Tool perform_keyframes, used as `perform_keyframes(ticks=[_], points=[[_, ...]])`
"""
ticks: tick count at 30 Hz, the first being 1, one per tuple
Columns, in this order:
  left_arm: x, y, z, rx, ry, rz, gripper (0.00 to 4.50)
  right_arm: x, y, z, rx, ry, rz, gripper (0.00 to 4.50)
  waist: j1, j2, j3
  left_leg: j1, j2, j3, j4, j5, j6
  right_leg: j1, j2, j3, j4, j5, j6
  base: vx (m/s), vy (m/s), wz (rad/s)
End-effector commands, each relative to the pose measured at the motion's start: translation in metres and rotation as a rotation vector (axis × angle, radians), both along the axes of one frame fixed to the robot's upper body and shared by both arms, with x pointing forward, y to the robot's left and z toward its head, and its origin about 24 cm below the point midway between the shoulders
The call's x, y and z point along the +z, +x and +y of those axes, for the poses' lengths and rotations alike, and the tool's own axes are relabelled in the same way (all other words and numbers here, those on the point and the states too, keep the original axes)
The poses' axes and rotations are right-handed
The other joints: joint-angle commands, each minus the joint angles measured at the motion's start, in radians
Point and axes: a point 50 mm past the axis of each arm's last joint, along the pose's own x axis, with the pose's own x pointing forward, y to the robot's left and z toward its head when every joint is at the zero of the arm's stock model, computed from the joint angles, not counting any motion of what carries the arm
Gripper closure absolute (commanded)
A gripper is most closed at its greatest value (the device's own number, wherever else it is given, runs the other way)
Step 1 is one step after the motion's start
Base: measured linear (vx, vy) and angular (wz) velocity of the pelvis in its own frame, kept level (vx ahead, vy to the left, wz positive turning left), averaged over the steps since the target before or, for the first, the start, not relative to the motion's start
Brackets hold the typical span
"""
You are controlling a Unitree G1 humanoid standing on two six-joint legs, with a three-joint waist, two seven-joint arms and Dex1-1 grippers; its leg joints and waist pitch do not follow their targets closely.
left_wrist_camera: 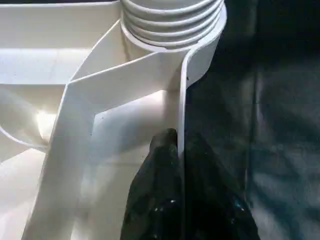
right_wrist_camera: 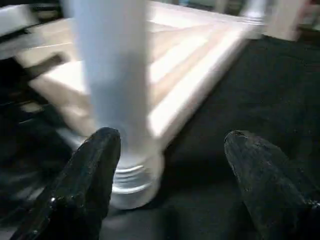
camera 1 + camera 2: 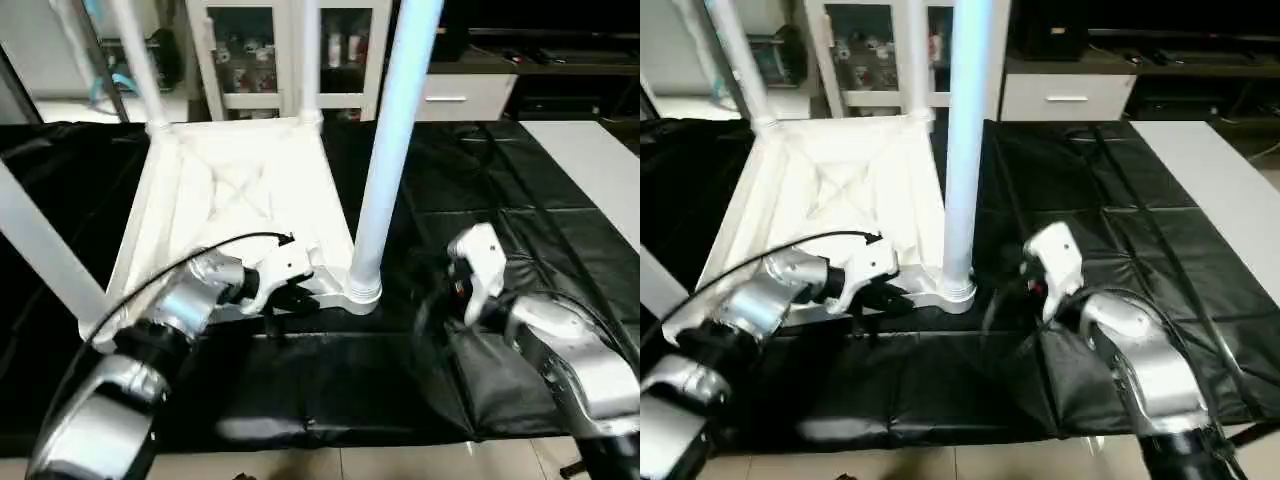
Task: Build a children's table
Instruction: Rotate table base
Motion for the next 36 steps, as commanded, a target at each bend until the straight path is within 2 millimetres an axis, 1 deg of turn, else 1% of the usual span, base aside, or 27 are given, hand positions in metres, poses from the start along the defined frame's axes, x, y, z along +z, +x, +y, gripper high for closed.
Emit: perform_keyframes(ticks=[1, 2, 3, 4, 6, 8, 9, 11, 12, 13, 14, 15, 16, 17, 18, 19, 20, 22, 23, 24, 25, 30, 32, 33, 34, 35, 36], points=[[-0.022, -0.012, 0.006, 0.082, 0.030, 0.089, 4.44, -0.002, -0.002, -0.005, 0.006, -0.012, 0.016, 0.87, -0.001, -0.015, -0.051, 0.004, 0.016, -0.001, -0.079, -0.250, 0.012, 0.044, -0.038, 0.028, -0.080, -0.308, -0.194, 0.000, 0.000, 0.00], [-0.021, -0.013, 0.005, 0.085, 0.029, 0.091, 4.44, -0.002, -0.003, -0.005, 0.018, -0.012, 0.019, 0.87, -0.003, -0.018, -0.051, 0.002, 0.015, 0.001, -0.079, -0.247, 0.015, 0.045, -0.037, 0.028, -0.082, -0.309, -0.189, 0.000, 0.000, 0.00], [-0.021, -0.015, 0.004, 0.088, 0.029, 0.091, 4.44, -0.003, -0.005, -0.005, 0.034, -0.013, 0.023, 0.87, -0.005, -0.023, -0.052, 0.000, 0.013, 0.002, -0.078, -0.234, 0.025, 0.045, -0.035, 0.027, -0.082, -0.297, -0.182, 0.000, 0.000, 0.00], [-0.018, -0.017, 0.000, 0.079, 0.008, 0.091, 4.44, -0.004, -0.006, -0.004, 0.070, -0.024, 0.031, 0.87, -0.005, -0.034, -0.052, -0.002, 0.013, 0.003, -0.077, -0.229, 0.031, 0.047, -0.036, 0.027, -0.081, -0.298, -0.181, 0.000, 0.000, 0.00], [-0.014, -0.020, -0.007, 0.044, -0.030, 0.095, 4.44, -0.008, -0.007, -0.002, 0.131, -0.061, 0.039, 0.87, -0.004, -0.028, -0.053, -0.002, 0.015, 0.002, -0.076, -0.208, 0.042, 0.045, -0.040, 0.026, -0.080, -0.299, -0.182, 0.000, 0.000, 0.00], [-0.013, -0.024, -0.011, 0.011, -0.043, 0.092, 4.44, -0.009, -0.004, 0.001, 0.173, -0.079, 0.036, 0.87, -0.006, -0.030, -0.052, -0.003, 0.013, 0.004, -0.074, -0.201, 0.049, 0.043, -0.037, 0.026, -0.081, -0.297, -0.182, 0.000, 0.000, 0.00], [-0.012, -0.025, -0.012, -0.001, -0.044, 0.092, 4.44, -0.009, -0.002, 0.003, 0.192, -0.076, 0.032, 0.87, -0.007, -0.030, -0.054, -0.002, 0.013, 0.004, -0.072, -0.191, 0.054, 0.041, -0.036, 0.026, -0.079, -0.281, -0.187, 0.000, 0.000, 0.00], [-0.012, -0.027, -0.015, -0.019, -0.050, 0.099, 4.44, -0.008, 0.001, 0.005, 0.221, -0.064, 0.035, 0.87, -0.006, -0.030, -0.055, -0.004, 0.013, 0.005, -0.071, -0.177, 0.060, 0.043, -0.036, 0.026, -0.076, -0.255, -0.195, 0.000, 0.000, 0.00], [-0.012, -0.028, -0.016, -0.032, -0.061, 0.106, 4.50, -0.008, 0.004, 0.005, 0.233, -0.066, 0.037, 0.61, -0.005, -0.022, -0.056, -0.003, 0.013, 0.004, -0.071, -0.171, 0.059, 0.042, -0.035, 0.026, -0.074, -0.243, -0.200, 0.000, 0.000, 0.00], [-0.011, -0.029, -0.017, -0.052, -0.073, 0.106, 4.50, -0.008, 0.008, 0.005, 0.235, -0.073, 0.035, 0.61, -0.006, -0.026, -0.056, -0.003, 0.012, 0.006, -0.069, -0.160, 0.063, 0.043, -0.034, 0.026, -0.073, -0.218, -0.209, 0.000, 0.000, 0.00], [-0.011, -0.030, -0.019, -0.066, -0.078, 0.114, 4.50, -0.008, 0.011, 0.005, 0.234, -0.074, 0.036, 0.55, -0.007, -0.026, -0.057, -0.003, 0.012, 0.006, -0.068, -0.155, 0.065, 0.042, -0.035, 0.025, -0.071, -0.205, -0.219, 0.000, 0.000, 0.00], [-0.011, -0.033, -0.020, -0.087, -0.081, 0.124, 4.50, -0.008, 0.015, 0.005, 0.243, -0.075, 0.040, 0.49, -0.006, -0.032, -0.057, -0.003, 0.011, 0.008, -0.067, -0.156, 0.068, 0.045, -0.034, 0.025, -0.070, -0.204, -0.221, 0.000, 0.000, 0.00], [-0.011, -0.034, -0.022, -0.106, -0.083, 0.128, 4.50, -0.008, 0.017, 0.005, 0.253, -0.080, 0.041, 0.49, -0.005, -0.029, -0.057, -0.002, 0.012, 0.007, -0.067, -0.159, 0.069, 0.044, -0.036, 0.025, -0.069, -0.207, -0.224, 0.000, 0.000, 0.00], [-0.011, -0.035, -0.022, -0.117, -0.079, 0.128, 4.50, -0.008, 0.018, 0.005, 0.273, -0.081, 0.047, 0.49, -0.005, -0.042, -0.056, -0.002, 0.012, 0.010, -0.067, -0.155, 0.074, 0.044, -0.034, 0.025, -0.072, -0.210, -0.219, 0.000, 0.000, 0.00], [-0.011, -0.035, -0.022, -0.118, -0.078, 0.128, 4.50, -0.008, 0.018, 0.005, 0.275, -0.081, 0.048, 0.12, -0.001, -0.035, -0.056, -0.001, 0.013, 0.008, -0.069, -0.152, 0.074, 0.045, -0.036, 0.025, -0.070, -0.218, -0.219, 0.000, 0.000, 0.00], [-0.011, -0.035, -0.022, -0.120, -0.078, 0.129, 4.50, -0.008, 0.018, 0.006, 0.287, -0.086, 0.051, 0.12, -0.001, -0.035, -0.056, -0.001, 0.013, 0.008, -0.069, -0.152, 0.074, 0.045, -0.036, 0.025, -0.070, -0.218, -0.219, 0.000, 0.000, 0.00], [-0.011, -0.035, -0.021, -0.126, -0.073, 0.131, 4.50, -0.009, 0.017, 0.009, 0.362, -0.114, 0.076, 0.12, -0.001, -0.037, -0.057, 0.000, 0.014, 0.008, -0.068, -0.145, 0.076, 0.045, -0.036, 0.024, -0.068, -0.213, -0.220, 0.000, 0.000, 0.00], [-0.012, -0.034, -0.021, -0.127, -0.070, 0.129, 4.50, -0.011, 0.015, 0.010, 0.403, -0.124, 0.092, 0.12, 0.001, -0.038, -0.055, -0.001, 0.014, 0.009, -0.067, -0.145, 0.081, 0.044, -0.036, 0.026, -0.069, -0.208, -0.222, 0.000, 0.000, 0.00], [-0.012, -0.034, -0.021, -0.127, -0.068, 0.130, 4.50, -0.012, 0.014, 0.011, 0.433, -0.126, 0.102, 0.12, 0.003, -0.040, -0.055, 0.001, 0.015, 0.010, -0.066, -0.149, 0.083, 0.043, -0.037, 0.026, -0.070, -0.212, -0.221, 0.000, 0.000, 0.00], [-0.012, -0.033, -0.021, -0.128, -0.066, 0.132, 4.50, -0.012, 0.014, 0.011, 0.450, -0.125, 0.107, 0.12, 0.006, -0.039, -0.056, 0.002, 0.016, 0.010, -0.066, -0.154, 0.085, 0.043, -0.038, 0.026, -0.069, -0.216, -0.222, 0.000, 0.000, 0.00], [-0.012, -0.033, -0.021, -0.129, -0.065, 0.133, 4.50, -0.012, 0.014, 0.012, 0.462, -0.124, 0.109, 0.12, 0.006, -0.043, -0.055, 0.001, 0.016, 0.010, -0.067, -0.153, 0.085, 0.043, -0.037, 0.026, -0.069, -0.218, -0.220, 0.000, 0.000, 0.00], [-0.011, -0.032, -0.020, -0.136, -0.060, 0.132, 4.50, -0.012, 0.024, 0.015, 0.456, -0.117, 0.091, 0.12, 0.005, -0.039, -0.056, 0.002, 0.015, 0.009, -0.067, -0.160, 0.076, 0.042, -0.038, 0.025, -0.068, -0.219, -0.229, 0.000, 0.000, 0.00], [-0.011, -0.032, -0.020, -0.139, -0.057, 0.133, 4.50, -0.013, 0.024, 0.015, 0.462, -0.122, 0.092, 0.12, 0.005, -0.040, -0.058, 0.002, 0.015, 0.009, -0.066, -0.149, 0.078, 0.043, -0.037, 0.025, -0.065, -0.200, -0.234, 0.000, 0.000, 0.00], [-0.012, -0.033, -0.019, -0.141, -0.054, 0.135, 4.50, -0.014, 0.024, 0.015, 0.469, -0.130, 0.095, 0.30, 0.007, -0.039, -0.058, 0.002, 0.015, 0.010, -0.065, -0.140, 0.081, 0.044, -0.037, 0.025, -0.064, -0.184, -0.238, 0.000, 0.000, 0.00], [-0.012, -0.033, -0.019, -0.142, -0.053, 0.136, 4.50, -0.015, 0.024, 0.015, 0.470, -0.136, 0.097, 0.30, 0.007, -0.038, -0.059, 0.001, 0.015, 0.010, -0.064, -0.134, 0.082, 0.045, -0.037, 0.025, -0.062, -0.173, -0.240, 0.000, 0.000, 0.00], [-0.012, -0.033, -0.019, -0.143, -0.052, 0.137, 4.50, -0.016, 0.024, 0.015, 0.472, -0.138, 0.099, 0.30, 0.006, -0.039, -0.059, 0.001, 0.014, 0.011, -0.064, -0.128, 0.086, 0.045, -0.036, 0.025, -0.062, -0.161, -0.244, 0.000, 0.000, 0.00], [-0.012, -0.032, -0.019, -0.145, -0.049, 0.137, 4.50, -0.017, 0.024, 0.015, 0.478, -0.148, 0.103, 0.30, 0.007, -0.038, -0.058, 0.001, 0.014, 0.010, -0.064, -0.132, 0.087, 0.045, -0.037, 0.024, -0.062, -0.166, -0.245, 0.000, 0.000, 0.00]])
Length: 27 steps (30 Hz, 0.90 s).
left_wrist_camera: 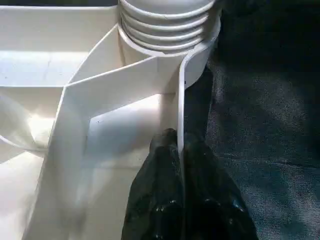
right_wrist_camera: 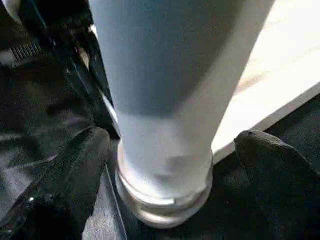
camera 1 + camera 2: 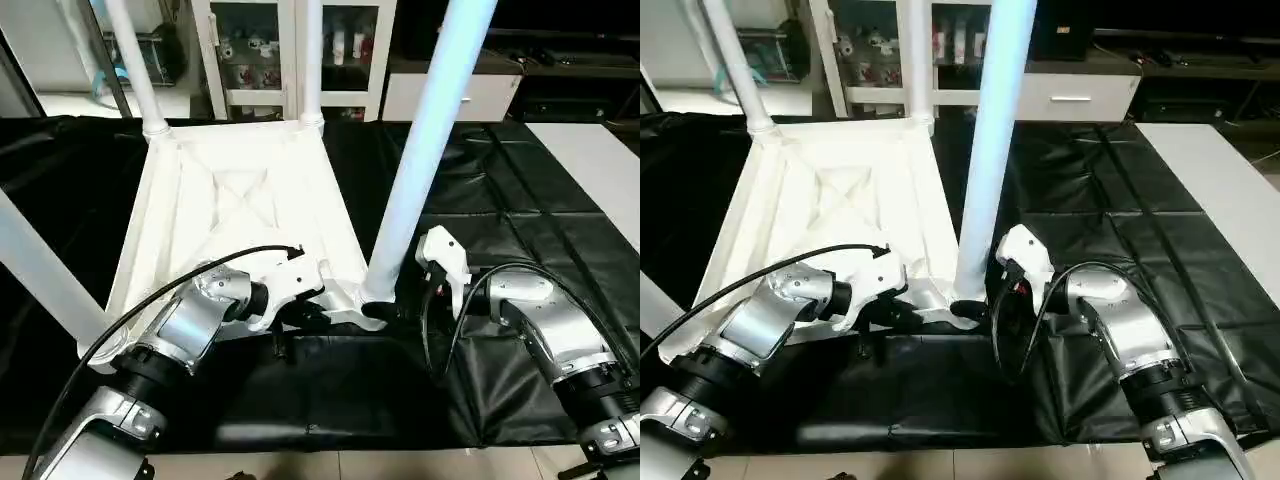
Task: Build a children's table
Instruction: Rotate table base, then rotate leg to tighten
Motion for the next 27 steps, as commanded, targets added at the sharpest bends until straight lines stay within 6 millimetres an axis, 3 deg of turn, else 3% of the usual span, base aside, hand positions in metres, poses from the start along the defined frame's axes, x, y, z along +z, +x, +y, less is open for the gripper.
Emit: perform_keyframes(ticks=[1, 8, 16, 19, 20, 23, 27], points=[[-0.016, -0.011, -0.006, -0.056, -0.012, 0.091, 4.50, 0.001, 0.001, 0.000, 0.023, -0.025, -0.013, 0.44, -0.001, -0.026, -0.060, 0.003, 0.014, 0.005, -0.063, -0.135, 0.082, 0.048, -0.036, 0.026, -0.064, -0.166, -0.246, 0.000, 0.000, 0.00], [-0.015, -0.008, -0.004, -0.048, -0.003, 0.082, 4.50, -0.002, 0.005, 0.002, 0.017, -0.021, -0.024, 1.09, -0.002, -0.029, -0.058, 0.004, 0.014, 0.005, -0.066, -0.171, 0.070, 0.046, -0.037, 0.026, -0.071, -0.233, -0.231, 0.000, 0.000, 0.00], [-0.018, -0.009, -0.005, -0.042, -0.012, 0.098, 4.50, -0.001, 0.007, 0.008, 0.025, 0.036, -0.016, 1.72, -0.002, -0.030, -0.058, 0.004, 0.015, 0.003, -0.068, -0.176, 0.068, 0.047, -0.037, 0.026, -0.069, -0.221, -0.234, 0.000, 0.000, 0.00], [-0.018, -0.008, -0.005, -0.040, -0.015, 0.099, 4.50, -0.002, 0.006, 0.009, 0.029, 0.050, -0.008, 1.76, -0.001, -0.030, -0.058, 0.004, 0.016, 0.003, -0.068, -0.178, 0.067, 0.046, -0.038, 0.026, -0.070, -0.225, -0.233, 0.000, 0.000, 0.00], [-0.018, -0.007, -0.006, -0.034, -0.015, 0.096, 4.50, -0.004, 0.005, 0.009, 0.026, 0.056, -0.004, 1.78, -0.002, -0.035, -0.058, 0.004, 0.016, 0.004, -0.068, -0.175, 0.068, 0.046, -0.037, 0.026, -0.069, -0.222, -0.233, 0.000, 0.000, 0.00], [-0.018, -0.005, -0.007, -0.008, -0.016, 0.096, 4.50, -0.010, 0.005, 0.007, -0.048, 0.078, 0.001, 1.79, 0.000, -0.033, -0.057, 0.004, 0.016, 0.003, -0.069, -0.174, 0.069, 0.045, -0.038, 0.026, -0.070, -0.229, -0.230, 0.000, 0.000, 0.00], [-0.019, -0.001, -0.009, 0.046, -0.019, 0.086, 4.50, -0.016, 0.009, 0.005, -0.170, 0.098, -0.008, 1.81, -0.005, -0.029, -0.053, 0.006, 0.015, 0.000, -0.076, -0.234, 0.043, 0.042, -0.039, 0.025, -0.081, -0.319, -0.205, 0.000, 0.000, 0.00]])
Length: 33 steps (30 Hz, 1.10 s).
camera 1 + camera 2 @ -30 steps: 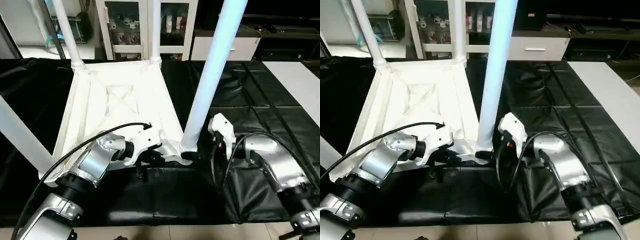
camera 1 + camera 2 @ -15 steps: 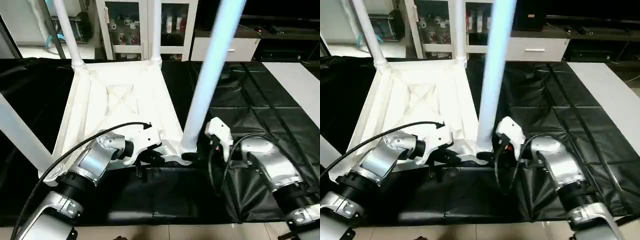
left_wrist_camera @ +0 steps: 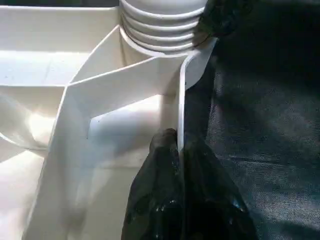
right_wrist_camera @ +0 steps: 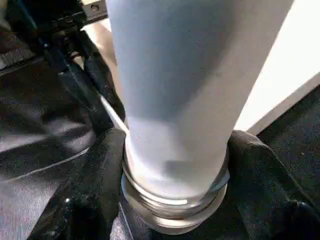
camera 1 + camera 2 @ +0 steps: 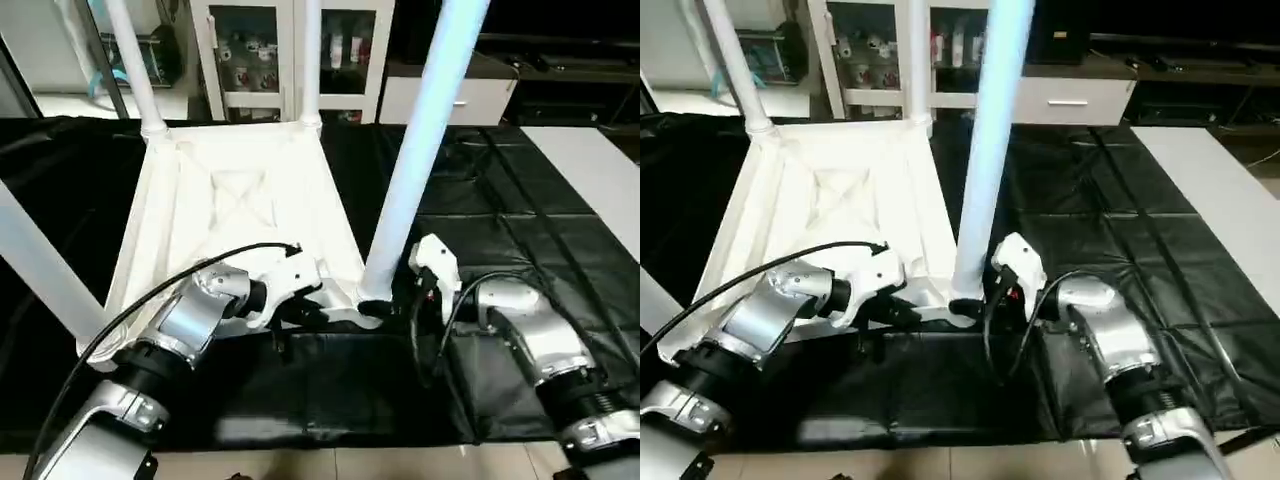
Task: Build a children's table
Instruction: Rotate leg to tighten
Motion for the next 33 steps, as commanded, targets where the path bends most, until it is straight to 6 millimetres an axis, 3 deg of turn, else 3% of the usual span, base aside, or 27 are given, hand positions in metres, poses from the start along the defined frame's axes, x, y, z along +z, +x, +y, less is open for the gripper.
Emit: perform_keyframes(ticks=[1, 3, 5, 6, 8, 9, 10, 12, 13, 14, 15, 16, 18, 19, 23, 24, 27, 29, 30, 33], points=[[-0.017, -0.005, -0.015, 0.044, -0.030, 0.066, 4.50, -0.002, 0.008, -0.002, -0.161, 0.027, -0.035, 1.81, -0.002, -0.018, -0.049, 0.006, 0.014, 0.002, -0.077, -0.257, 0.034, 0.036, -0.039, 0.024, -0.087, -0.359, -0.192, 0.000, 0.000, 0.00], [-0.016, 0.008, -0.027, 0.179, -0.059, 0.028, 4.50, -0.014, 0.012, 0.007, -0.331, 0.033, -0.024, 1.81, -0.007, -0.020, -0.046, 0.005, 0.010, 0.000, -0.081, -0.283, 0.007, 0.033, -0.039, 0.023, -0.095, -0.418, -0.168, 0.000, 0.000, 0.00], [-0.016, 0.009, -0.029, 0.197, -0.063, 0.023, 4.50, -0.015, 0.012, 0.009, -0.352, 0.034, -0.020, 1.81, -0.008, -0.022, -0.047, 0.008, 0.009, -0.004, -0.083, -0.299, -0.005, 0.035, -0.039, 0.019, -0.099, -0.455, -0.151, 0.000, 0.000, 0.00], [-0.016, 0.011, -0.031, 0.216, -0.067, 0.018, 4.50, -0.017, 0.013, 0.012, -0.374, 0.036, -0.016, 1.81, -0.011, -0.025, -0.049, 0.003, 0.010, -0.008, -0.085, -0.302, -0.001, 0.039, -0.042, 0.019, -0.098, -0.455, -0.142, 0.000, 0.000, 0.00], [-0.014, 0.018, -0.041, 0.276, -0.080, -0.014, 4.50, -0.024, 0.017, 0.026, -0.500, -0.005, -0.028, 1.81, -0.012, -0.016, -0.047, 0.008, 0.009, -0.003, -0.083, -0.309, 0.005, 0.026, -0.038, 0.023, -0.104, -0.443, -0.142, 0.000, 0.000, 0.00], [-0.013, 0.021, -0.046, 0.305, -0.083, -0.033, 4.50, -0.027, 0.019, 0.033, -0.564, -0.027, -0.036, 1.81, -0.019, -0.020, -0.047, 0.006, 0.004, -0.007, -0.085, -0.325, -0.011, 0.029, -0.037, 0.021, -0.104, -0.467, -0.135, 0.000, 0.000, 0.00], [-0.013, 0.022, -0.048, 0.318, -0.079, -0.044, 4.50, -0.028, 0.020, 0.037, -0.598, -0.035, -0.036, 1.82, -0.022, -0.010, -0.048, 0.003, 0.004, -0.012, -0.089, -0.329, -0.018, 0.032, -0.038, 0.019, -0.101, -0.468, -0.132, 0.000, 0.000, 0.00], [-0.013, 0.025, -0.050, 0.337, -0.054, -0.065, 4.50, -0.030, 0.023, 0.047, -0.665, -0.044, -0.018, 1.82, -0.032, -0.010, -0.050, 0.012, 0.003, -0.011, -0.087, -0.360, -0.019, 0.026, -0.035, 0.020, -0.107, -0.459, -0.129, 0.000, 0.000, 0.00], [-0.012, 0.031, -0.052, 0.381, -0.020, -0.130, 4.50, -0.029, 0.030, 0.052, -0.850, -0.100, -0.037, 1.83, -0.033, -0.010, -0.051, 0.010, 0.004, -0.012, -0.087, -0.353, -0.019, 0.027, -0.035, 0.021, -0.105, -0.439, -0.132, 0.000, 0.000, 0.00], [-0.012, 0.031, -0.052, 0.381, -0.020, -0.130, 4.50, -0.029, 0.030, 0.052, -0.850, -0.100, -0.037, 1.83, -0.035, -0.009, -0.049, 0.008, 0.002, -0.011, -0.088, -0.347, -0.023, 0.024, -0.034, 0.022, -0.105, -0.432, -0.133, 0.000, 0.000, 0.00], [-0.011, 0.034, -0.053, 0.405, -0.006, -0.175, 4.50, -0.025, 0.034, 0.056, -0.967, -0.121, -0.065, 1.83, -0.037, -0.014, -0.051, 0.010, 0.002, -0.010, -0.088, -0.348, -0.025, 0.026, -0.033, 0.021, -0.104, -0.421, -0.128, 0.000, 0.000, 0.00], [-0.011, 0.035, -0.053, 0.407, -0.004, -0.180, 4.50, -0.024, 0.034, 0.057, -0.981, -0.126, -0.070, 1.83, -0.037, -0.010, -0.051, 0.013, 0.002, -0.010, -0.088, -0.353, -0.025, 0.021, -0.033, 0.022, -0.103, -0.420, -0.130, 0.000, 0.000, 0.00], [-0.010, 0.036, -0.054, 0.416, -0.014, -0.192, 4.50, -0.021, 0.035, 0.065, -0.993, -0.132, -0.103, 1.83, -0.036, -0.010, -0.053, 0.008, 0.002, -0.010, -0.089, -0.339, -0.021, 0.028, -0.033, 0.023, -0.100, -0.383, -0.128, 0.000, 0.000, 0.00], [-0.010, 0.037, -0.055, 0.415, -0.022, -0.190, 4.50, -0.018, 0.035, 0.070, -0.983, -0.101, -0.112, 1.83, -0.036, -0.018, -0.053, 0.007, 0.003, -0.008, -0.089, -0.328, -0.016, 0.028, -0.032, 0.023, -0.098, -0.359, -0.129, 0.000, 0.000, 0.00], [-0.008, 0.038, -0.055, 0.413, -0.046, -0.193, 4.50, -0.010, 0.038, 0.071, -0.970, 0.020, -0.119, 1.83, -0.031, -0.013, -0.053, 0.005, 0.003, -0.004, -0.088, -0.294, 0.002, 0.033, -0.032, 0.026, -0.092, -0.285, -0.147, 0.000, 0.000, 0.00], [-0.006, 0.039, -0.054, 0.401, -0.059, -0.199, 4.50, -0.004, 0.039, 0.066, -0.952, 0.062, -0.148, 1.27, -0.031, -0.014, -0.054, 0.005, 0.003, -0.002, -0.087, -0.293, 0.005, 0.033, -0.032, 0.026, -0.092, -0.282, -0.149, 0.000, 0.000, 0.00], [-0.005, 0.037, -0.053, 0.370, -0.070, -0.192, 4.50, 0.002, 0.036, 0.061, -0.919, 0.132, -0.156, 1.13, -0.020, -0.015, -0.054, 0.006, 0.006, 0.000, -0.086, -0.259, 0.024, 0.038, -0.032, 0.027, -0.089, -0.233, -0.160, 0.000, 0.000, 0.00], [-0.005, 0.036, -0.052, 0.351, -0.072, -0.194, 4.50, 0.004, 0.034, 0.058, -0.924, 0.146, -0.164, 0.85, -0.022, -0.016, -0.053, -0.001, 0.007, -0.003, -0.088, -0.241, 0.029, 0.042, -0.033, 0.025, -0.087, -0.230, -0.161, 0.000, 0.000, 0.00], [-0.007, 0.033, -0.049, 0.325, -0.066, -0.180, 4.50, 0.006, 0.032, 0.056, -0.882, 0.153, -0.150, 0.79, -0.022, -0.012, -0.052, -0.001, 0.007, -0.002, -0.088, -0.243, 0.027, 0.040, -0.033, 0.025, -0.088, -0.241, -0.160, 0.000, 0.000, 0.00], [-0.013, 0.021, -0.034, 0.210, -0.049, -0.111, 4.50, 0.014, 0.021, 0.044, -0.690, 0.167, -0.133, 0.72, -0.020, -0.015, -0.049, 0.001, 0.012, -0.004, -0.090, -0.266, 0.039, 0.042, -0.033, 0.027, -0.091, -0.271, -0.155, 0.000, 0.000, 0.00]])
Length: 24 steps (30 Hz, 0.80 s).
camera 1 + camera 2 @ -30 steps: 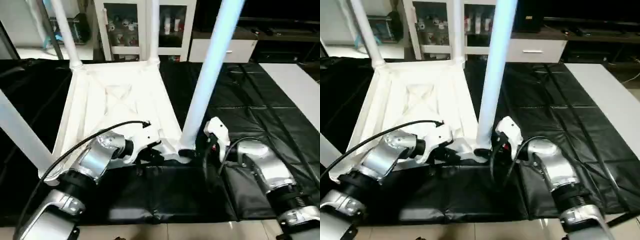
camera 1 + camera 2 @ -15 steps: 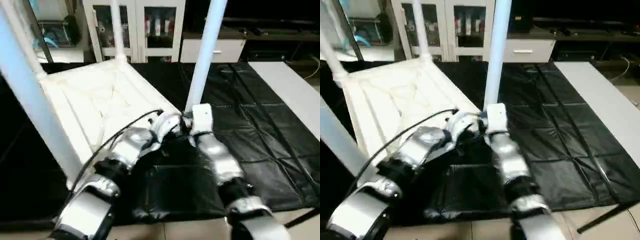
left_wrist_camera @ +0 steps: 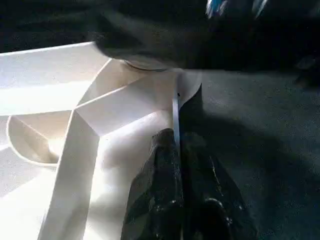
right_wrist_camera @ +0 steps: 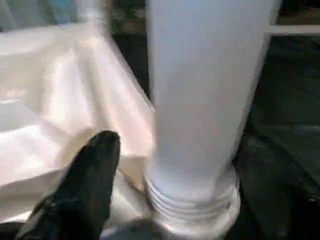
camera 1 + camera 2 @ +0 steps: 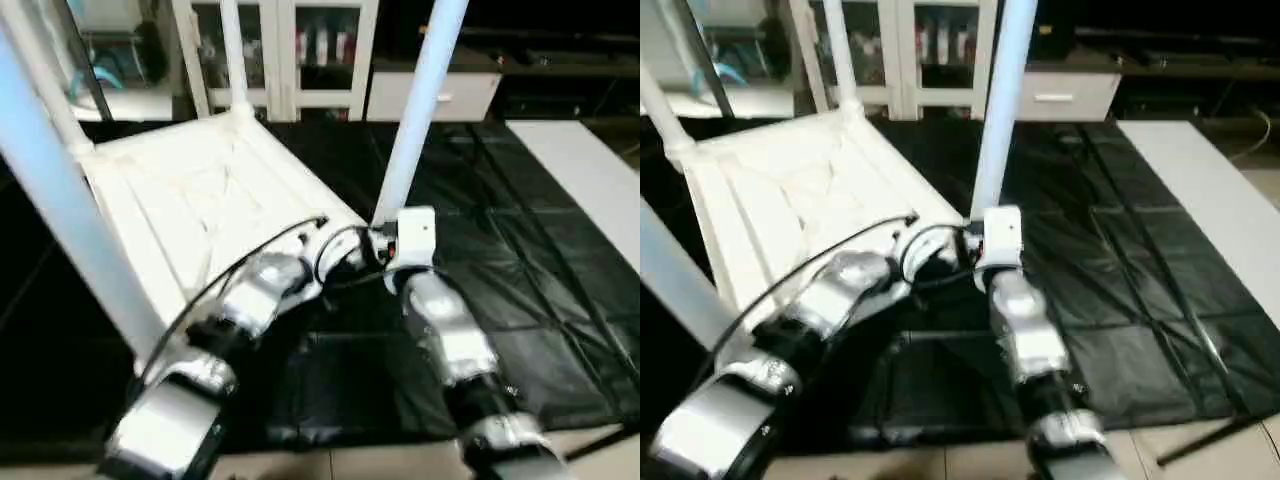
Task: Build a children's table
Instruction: Rotate leg to tighten
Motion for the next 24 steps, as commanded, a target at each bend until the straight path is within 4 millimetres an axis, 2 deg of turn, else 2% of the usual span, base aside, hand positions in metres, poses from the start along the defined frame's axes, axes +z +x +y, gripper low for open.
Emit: perform_keyframes(ticks=[1, 3, 4, 5, 6, 7, 8, 9, 10, 11, 13, 14, 18, 20, 21, 23, 24], points=[[-0.014, -0.015, 0.010, -0.113, 0.004, 0.089, 4.50, 0.009, -0.007, -0.007, 0.149, 0.007, -0.005, 0.60, 0.008, -0.006, -0.047, 0.001, 0.016, -0.001, -0.079, -0.265, 0.042, 0.048, -0.036, 0.029, -0.085, -0.269, -0.156, 0.000, 0.000, 0.00], [-0.016, -0.018, 0.012, -0.126, 0.004, 0.106, 4.50, 0.010, -0.010, -0.010, 0.184, 0.002, -0.007, 0.33, 0.008, -0.006, -0.048, 0.005, 0.017, 0.003, -0.078, -0.263, 0.036, 0.042, -0.036, 0.030, -0.087, -0.271, -0.164, 0.000, 0.000, 0.00], [-0.016, -0.022, 0.015, -0.163, 0.001, 0.123, 4.50, 0.011, -0.015, -0.014, 0.252, -0.014, 0.003, 0.33, 0.009, 0.003, -0.049, 0.003, 0.015, 0.001, -0.079, -0.261, 0.027, 0.043, -0.036, 0.029, -0.086, -0.270, -0.170, 0.000, 0.000, 0.00], [-0.016, -0.022, 0.016, -0.165, 0.001, 0.125, 4.50, 0.011, -0.016, -0.015, 0.259, -0.016, 0.004, 0.27, 0.009, 0.000, -0.048, 0.003, 0.017, 0.002, -0.081, -0.265, 0.026, 0.045, -0.035, 0.029, -0.088, -0.266, -0.169, 0.000, 0.000, 0.00], [-0.016, -0.030, 0.024, -0.231, -0.001, 0.168, 4.50, 0.013, -0.030, -0.027, 0.425, -0.073, 0.020, 0.15, 0.011, -0.003, -0.051, 0.005, 0.020, -0.002, -0.081, -0.260, 0.022, 0.049, -0.035, 0.027, -0.083, -0.237, -0.176, 0.000, 0.000, 0.00], [-0.015, -0.034, 0.028, -0.274, -0.004, 0.188, 4.50, 0.014, -0.038, -0.033, 0.516, -0.100, 0.041, 0.06, 0.015, -0.001, -0.053, 0.007, 0.023, -0.001, -0.078, -0.243, 0.027, 0.052, -0.035, 0.028, -0.077, -0.194, -0.184, 0.000, 0.000, 0.00], [-0.014, -0.037, 0.033, -0.309, 0.003, 0.212, 4.50, 0.014, -0.043, -0.040, 0.577, -0.125, 0.056, 0.06, 0.020, -0.003, -0.056, 0.006, 0.026, -0.001, -0.073, -0.196, 0.045, 0.056, -0.034, 0.028, -0.066, -0.101, -0.202, 0.053, 0.022, 0.00], [-0.013, -0.040, 0.036, -0.332, 0.007, 0.227, 4.50, 0.014, -0.046, -0.045, 0.611, -0.138, 0.069, 0.06, 0.023, -0.003, -0.058, 0.005, 0.022, 0.003, -0.068, -0.153, 0.061, 0.054, -0.033, 0.028, -0.060, -0.031, -0.224, 0.053, 0.022, 0.00], [-0.012, -0.046, 0.042, -0.380, 0.010, 0.275, 4.50, 0.013, -0.050, -0.053, 0.665, -0.150, 0.097, 0.06, 0.023, -0.008, -0.058, 0.005, 0.020, 0.006, -0.066, -0.138, 0.068, 0.054, -0.031, 0.028, -0.059, -0.011, -0.234, 0.000, 0.000, 0.00], [-0.012, -0.049, 0.044, -0.404, 0.014, 0.288, 4.50, 0.013, -0.051, -0.054, 0.686, -0.158, 0.106, 0.06, 0.024, -0.007, -0.059, 0.005, 0.019, 0.007, -0.065, -0.131, 0.073, 0.055, -0.032, 0.027, -0.055, 0.003, -0.246, 0.000, 0.000, 0.00], [-0.011, -0.052, 0.047, -0.439, 0.022, 0.303, 4.50, 0.013, -0.052, -0.056, 0.715, -0.171, 0.117, 0.06, 0.023, -0.005, -0.055, 0.006, 0.020, 0.009, -0.066, -0.152, 0.079, 0.052, -0.036, 0.027, -0.060, -0.044, -0.260, 0.000, 0.000, 0.00], [-0.011, -0.053, 0.048, -0.441, 0.024, 0.310, 4.50, 0.013, -0.052, -0.055, 0.736, -0.168, 0.121, 0.06, 0.022, -0.008, -0.054, 0.007, 0.021, 0.010, -0.067, -0.164, 0.073, 0.051, -0.037, 0.027, -0.062, -0.072, -0.261, 0.000, 0.000, 0.00], [-0.013, -0.052, 0.046, -0.424, 0.031, 0.301, 4.50, 0.011, -0.048, -0.052, 0.750, -0.166, 0.132, 0.06, 0.023, -0.006, -0.052, 0.011, 0.022, 0.009, -0.070, -0.202, 0.044, 0.049, -0.038, 0.028, -0.068, -0.148, -0.248, 0.000, 0.000, 0.00], [-0.012, -0.052, 0.044, -0.416, 0.031, 0.299, 4.50, 0.011, -0.048, -0.050, 0.780, -0.170, 0.142, 0.06, 0.027, -0.008, -0.052, 0.014, 0.023, 0.009, -0.070, -0.206, 0.038, 0.048, -0.039, 0.029, -0.067, -0.151, -0.246, 0.000, 0.000, 0.00], [-0.011, -0.053, 0.043, -0.422, 0.029, 0.306, 4.50, 0.010, -0.048, -0.049, 0.802, -0.169, 0.147, 0.06, 0.028, -0.013, -0.053, 0.012, 0.023, 0.009, -0.069, -0.198, 0.039, 0.050, -0.039, 0.029, -0.066, -0.140, -0.243, 0.000, 0.000, 0.00], [-0.011, -0.053, 0.042, -0.423, 0.030, 0.305, 4.50, 0.009, -0.047, -0.048, 0.806, -0.170, 0.148, 0.06, 0.028, -0.010, -0.054, 0.011, 0.023, 0.007, -0.069, -0.182, 0.042, 0.051, -0.039, 0.028, -0.063, -0.121, -0.246, 0.000, 0.000, 0.00], [-0.011, -0.053, 0.042, -0.421, 0.035, 0.301, 4.50, 0.008, -0.046, -0.047, 0.809, -0.174, 0.150, 0.32, 0.028, -0.012, -0.056, 0.011, 0.021, 0.009, -0.066, -0.158, 0.048, 0.052, -0.037, 0.027, -0.059, -0.087, -0.251, 0.000, 0.000, 0.00]])
